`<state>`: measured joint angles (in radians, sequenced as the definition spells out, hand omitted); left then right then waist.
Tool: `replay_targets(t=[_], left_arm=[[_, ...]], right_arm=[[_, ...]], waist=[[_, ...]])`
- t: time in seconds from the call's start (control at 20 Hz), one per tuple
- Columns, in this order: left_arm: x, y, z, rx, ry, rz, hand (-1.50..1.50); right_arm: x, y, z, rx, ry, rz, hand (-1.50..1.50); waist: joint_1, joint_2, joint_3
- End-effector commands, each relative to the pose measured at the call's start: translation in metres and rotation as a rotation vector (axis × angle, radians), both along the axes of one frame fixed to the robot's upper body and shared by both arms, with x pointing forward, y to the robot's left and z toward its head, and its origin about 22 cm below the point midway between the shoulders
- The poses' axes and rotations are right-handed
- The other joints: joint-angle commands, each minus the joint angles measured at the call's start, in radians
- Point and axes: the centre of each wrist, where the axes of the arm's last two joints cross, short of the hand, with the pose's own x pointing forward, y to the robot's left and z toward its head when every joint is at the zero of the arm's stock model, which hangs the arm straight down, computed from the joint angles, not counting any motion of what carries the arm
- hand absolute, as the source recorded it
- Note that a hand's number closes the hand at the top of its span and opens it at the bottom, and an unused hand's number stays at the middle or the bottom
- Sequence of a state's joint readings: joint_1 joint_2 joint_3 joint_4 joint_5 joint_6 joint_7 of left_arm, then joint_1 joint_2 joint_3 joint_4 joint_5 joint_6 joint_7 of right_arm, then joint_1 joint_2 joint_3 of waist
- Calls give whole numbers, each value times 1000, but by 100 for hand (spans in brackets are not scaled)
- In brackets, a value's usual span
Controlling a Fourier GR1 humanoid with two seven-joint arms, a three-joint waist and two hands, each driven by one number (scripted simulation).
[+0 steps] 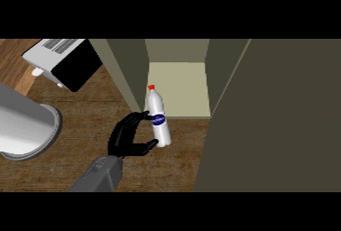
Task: Pick up the bottled water, place it into the cabinet and close the cabinet
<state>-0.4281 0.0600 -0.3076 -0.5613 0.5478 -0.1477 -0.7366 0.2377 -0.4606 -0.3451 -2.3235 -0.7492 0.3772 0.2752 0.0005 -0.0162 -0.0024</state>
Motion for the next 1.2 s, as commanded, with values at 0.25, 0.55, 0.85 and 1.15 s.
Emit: replay_targets(t=[0.25, 0.55, 0.85, 1.15], left_arm=[[-33, 33, 26, -64, -160, -31, -150], [-64, 102, 50, 20, -176, 14, -150], [-87, 143, 78, 116, -241, 40, -150], [-109, 164, 101, 128, -240, 20, -150]], right_arm=[[-34, 46, 15, -69, 14, 131, 150], [-32, 67, 13, -9, 32, 226, 150], [-27, 97, 16, 5, 50, 319, 150], [-15, 132, 11, 51, 51, 415, 150]], waist=[[30, -11, 3], [44, -13, 3], [40, -7, 0], [38, -10, -1]])
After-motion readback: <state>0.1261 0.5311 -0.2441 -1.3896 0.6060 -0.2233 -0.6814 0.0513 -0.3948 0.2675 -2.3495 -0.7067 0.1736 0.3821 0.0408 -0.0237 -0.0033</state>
